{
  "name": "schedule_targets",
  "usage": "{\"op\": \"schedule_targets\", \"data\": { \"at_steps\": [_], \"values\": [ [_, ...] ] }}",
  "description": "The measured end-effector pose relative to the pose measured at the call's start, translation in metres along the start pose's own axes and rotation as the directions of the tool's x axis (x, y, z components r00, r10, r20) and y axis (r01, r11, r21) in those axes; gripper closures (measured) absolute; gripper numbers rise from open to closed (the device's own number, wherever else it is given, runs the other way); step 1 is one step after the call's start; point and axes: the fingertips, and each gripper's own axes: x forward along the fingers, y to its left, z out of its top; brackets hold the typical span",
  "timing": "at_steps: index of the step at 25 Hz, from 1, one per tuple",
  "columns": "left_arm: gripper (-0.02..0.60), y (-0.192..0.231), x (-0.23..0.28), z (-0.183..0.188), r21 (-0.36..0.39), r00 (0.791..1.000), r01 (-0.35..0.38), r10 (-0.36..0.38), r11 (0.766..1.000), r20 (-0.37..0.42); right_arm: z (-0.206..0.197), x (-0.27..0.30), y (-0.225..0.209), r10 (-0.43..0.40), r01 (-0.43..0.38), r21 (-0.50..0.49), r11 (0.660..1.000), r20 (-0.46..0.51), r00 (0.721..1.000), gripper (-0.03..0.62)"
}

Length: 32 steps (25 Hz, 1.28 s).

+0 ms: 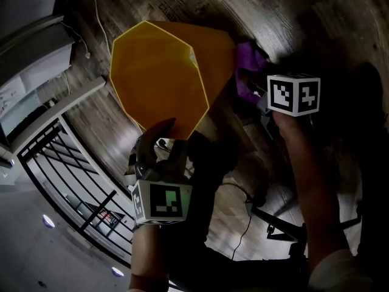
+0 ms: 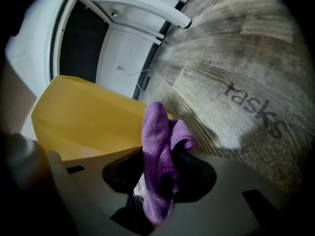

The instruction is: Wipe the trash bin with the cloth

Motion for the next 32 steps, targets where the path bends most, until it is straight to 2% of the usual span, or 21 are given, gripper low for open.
{"op": "schedule_targets", "data": {
  "at_steps": [6, 9, 11, 15, 19, 21, 23, 27, 30, 32],
  "values": [
    [0.516, -0.001, 0.0, 0.027, -0.05, 0.999, 0.025, -0.023, 0.998, 0.047, 0.021, -0.018, 0.034, 0.15, -0.147, -0.057, 0.987, 0.064, 0.987, 0.427],
    [0.541, 0.002, -0.002, 0.041, -0.066, 0.997, 0.034, -0.029, 0.997, 0.076, 0.041, -0.039, 0.065, 0.26, -0.252, -0.091, 0.964, 0.103, 0.96, 0.427],
    [0.545, 0.003, -0.001, 0.044, -0.08, 0.996, 0.04, -0.033, 0.996, 0.082, 0.056, -0.054, 0.092, 0.363, -0.349, -0.117, 0.93, 0.129, 0.923, 0.427],
    [0.547, 0.003, 0.0, 0.047, -0.098, 0.995, 0.05, -0.042, 0.994, 0.088, 0.071, -0.082, 0.147, 0.551, -0.529, -0.166, 0.832, 0.143, 0.822, 0.427],
    [0.548, 0.003, 0.0, 0.046, -0.109, 0.995, 0.059, -0.049, 0.992, 0.09, 0.073, -0.113, 0.193, 0.686, -0.649, -0.242, 0.721, 0.115, 0.719, 0.427],
    [0.548, 0.002, 0.0, 0.045, -0.107, 0.995, 0.059, -0.05, 0.993, 0.088, 0.07, -0.121, 0.208, 0.723, -0.679, -0.283, 0.677, 0.089, 0.685, 0.427],
    [0.55, 0.0, 0.0, 0.045, -0.1, 0.994, 0.068, -0.06, 0.993, 0.087, 0.065, -0.117, 0.209, 0.716, -0.668, -0.304, 0.679, 0.071, 0.695, 0.427],
    [0.571, -0.009, -0.002, 0.055, -0.087, 0.986, 0.117, -0.105, 0.989, 0.126, 0.063, -0.098, 0.194, 0.679, -0.641, -0.259, 0.722, 0.089, 0.729, 0.427],
    [0.568, -0.012, -0.004, 0.057, -0.098, 0.98, 0.153, -0.139, 0.983, 0.145, 0.054, -0.078, 0.172, 0.592, -0.557, -0.287, 0.779, 0.046, 0.805, 0.427],
    [0.568, -0.014, -0.004, 0.057, -0.093, 0.977, 0.167, -0.152, 0.982, 0.147, 0.049, -0.068, 0.157, 0.555, -0.527, -0.282, 0.802, 0.025, 0.832, 0.427]
  ]
}}
